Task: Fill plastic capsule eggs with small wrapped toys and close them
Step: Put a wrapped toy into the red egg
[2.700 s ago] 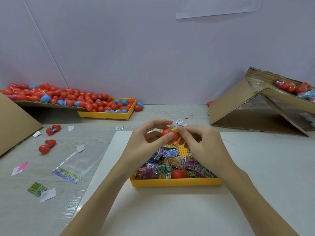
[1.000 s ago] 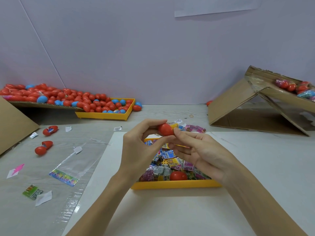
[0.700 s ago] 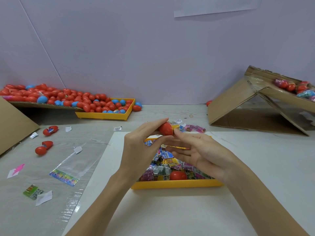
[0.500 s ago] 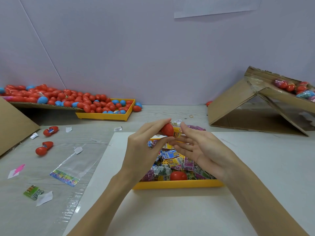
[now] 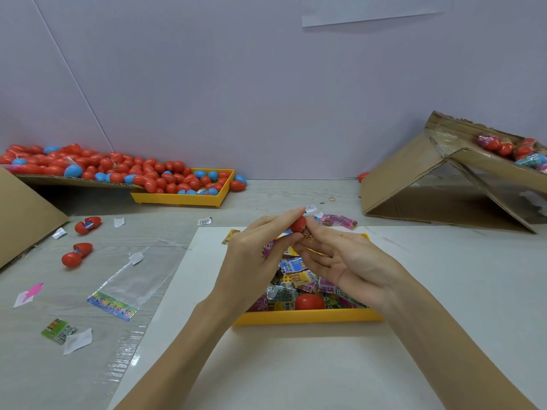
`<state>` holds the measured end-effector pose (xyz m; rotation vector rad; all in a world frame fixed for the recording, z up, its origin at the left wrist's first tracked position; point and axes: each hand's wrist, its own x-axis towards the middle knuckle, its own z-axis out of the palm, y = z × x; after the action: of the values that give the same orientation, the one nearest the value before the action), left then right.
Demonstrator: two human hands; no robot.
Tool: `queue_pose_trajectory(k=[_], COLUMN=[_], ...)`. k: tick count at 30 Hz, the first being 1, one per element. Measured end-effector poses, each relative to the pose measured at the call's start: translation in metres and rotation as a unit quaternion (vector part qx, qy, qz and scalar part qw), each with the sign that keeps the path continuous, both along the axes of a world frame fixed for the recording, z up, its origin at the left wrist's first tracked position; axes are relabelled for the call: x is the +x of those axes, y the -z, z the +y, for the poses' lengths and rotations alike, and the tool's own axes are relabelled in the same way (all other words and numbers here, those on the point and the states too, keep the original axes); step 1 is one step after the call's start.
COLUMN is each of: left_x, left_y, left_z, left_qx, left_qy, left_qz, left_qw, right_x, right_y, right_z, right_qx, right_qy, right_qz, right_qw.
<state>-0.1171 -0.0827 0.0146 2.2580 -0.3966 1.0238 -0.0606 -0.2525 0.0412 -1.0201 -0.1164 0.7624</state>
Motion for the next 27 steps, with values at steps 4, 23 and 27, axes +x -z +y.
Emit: queue_pose_trajectory(k=[4, 23, 27], left_x=[-0.0021, 0.0021, 0.0032], left_y=[-0.0029, -0.0058, -0.0046], left_z=[0.0027, 0.0078, 0.0078], left_qx=[-0.023, -0.016, -0.017], left_qy=[0.017, 0.046, 0.031], left_qz=[0.024, 0.05, 0.067], left_qw=[0.999, 0.998, 0.997], right_x=[0.0015, -0.0025, -0.0021], right_y=[0.0015, 0.0067, 0.0082], right_z=[-0.0006, -0.0009, 0.0017], right_qx=[0.0, -0.136, -0.156], right_qy=[-0.007, 0.041, 0.037], right_qz=[0.011, -0.224, -0.229], right_qw=[1.0, 0.964, 0.96])
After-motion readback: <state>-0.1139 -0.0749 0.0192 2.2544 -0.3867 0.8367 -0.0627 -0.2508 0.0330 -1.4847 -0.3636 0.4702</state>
